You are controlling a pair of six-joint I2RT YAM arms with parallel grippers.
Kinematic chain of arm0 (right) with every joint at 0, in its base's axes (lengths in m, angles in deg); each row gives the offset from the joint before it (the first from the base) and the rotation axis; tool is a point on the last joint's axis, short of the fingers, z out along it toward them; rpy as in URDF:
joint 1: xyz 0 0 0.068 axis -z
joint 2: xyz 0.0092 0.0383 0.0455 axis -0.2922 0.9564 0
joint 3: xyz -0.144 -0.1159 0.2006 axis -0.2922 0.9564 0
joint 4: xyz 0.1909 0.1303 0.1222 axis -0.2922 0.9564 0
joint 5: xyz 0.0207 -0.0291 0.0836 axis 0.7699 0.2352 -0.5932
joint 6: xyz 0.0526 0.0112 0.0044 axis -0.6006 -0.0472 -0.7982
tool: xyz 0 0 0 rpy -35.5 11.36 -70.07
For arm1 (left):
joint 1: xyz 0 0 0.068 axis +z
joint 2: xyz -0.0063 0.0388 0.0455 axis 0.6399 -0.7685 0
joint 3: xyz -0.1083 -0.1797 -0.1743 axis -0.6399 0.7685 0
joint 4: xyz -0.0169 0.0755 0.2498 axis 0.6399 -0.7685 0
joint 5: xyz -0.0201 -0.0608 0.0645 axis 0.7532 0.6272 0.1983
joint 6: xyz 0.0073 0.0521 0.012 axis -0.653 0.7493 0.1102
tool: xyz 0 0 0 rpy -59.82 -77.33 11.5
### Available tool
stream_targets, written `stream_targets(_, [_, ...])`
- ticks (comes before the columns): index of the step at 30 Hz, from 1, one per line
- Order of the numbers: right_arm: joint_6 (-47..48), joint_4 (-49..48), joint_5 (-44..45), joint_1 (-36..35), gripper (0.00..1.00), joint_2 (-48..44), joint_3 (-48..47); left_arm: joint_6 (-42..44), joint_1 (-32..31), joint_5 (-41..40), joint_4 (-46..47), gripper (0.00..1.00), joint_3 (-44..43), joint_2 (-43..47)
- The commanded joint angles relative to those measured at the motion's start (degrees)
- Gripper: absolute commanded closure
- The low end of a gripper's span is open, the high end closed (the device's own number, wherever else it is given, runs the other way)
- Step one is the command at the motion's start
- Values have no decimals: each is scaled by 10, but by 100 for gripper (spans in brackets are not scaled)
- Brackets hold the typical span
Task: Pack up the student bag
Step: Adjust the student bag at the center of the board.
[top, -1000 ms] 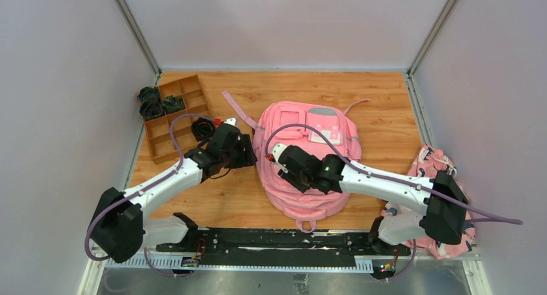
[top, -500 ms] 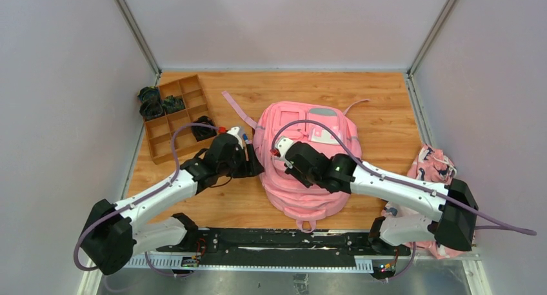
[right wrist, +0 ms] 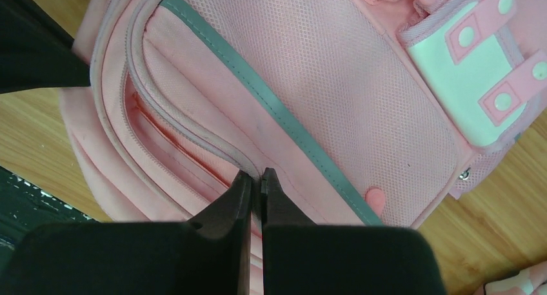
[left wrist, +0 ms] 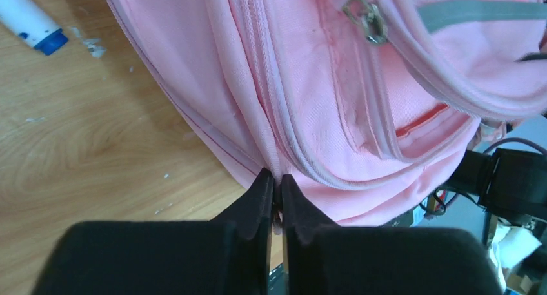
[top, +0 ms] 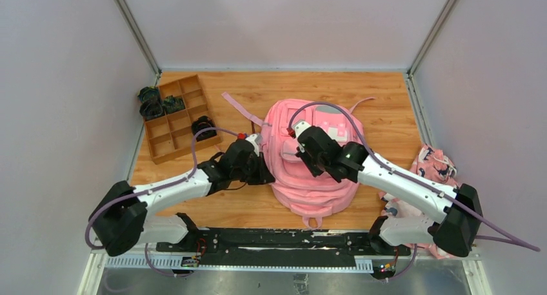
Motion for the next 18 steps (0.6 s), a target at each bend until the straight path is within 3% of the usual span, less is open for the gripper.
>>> stream_targets(1, [-47,90,56,18,100,-39,-11,7,-3,-8,51,100,-40,-74])
stream_targets(8, [-104,130,-9,18,100,-124,7,81,15,23,14,100,-193,-209])
stream_targets(13, [-131,150,-46,18,100,-118,-11,111,59,42,-40,99,-270,-248])
stream_targets(15, [-139,160,-41,18,100,-110,-18,134,63,41,-72,93,-296,-240])
stream_targets(18, [-138,157,-22,18,100,-113,-7,145,63,48,-90,66,-299,-220])
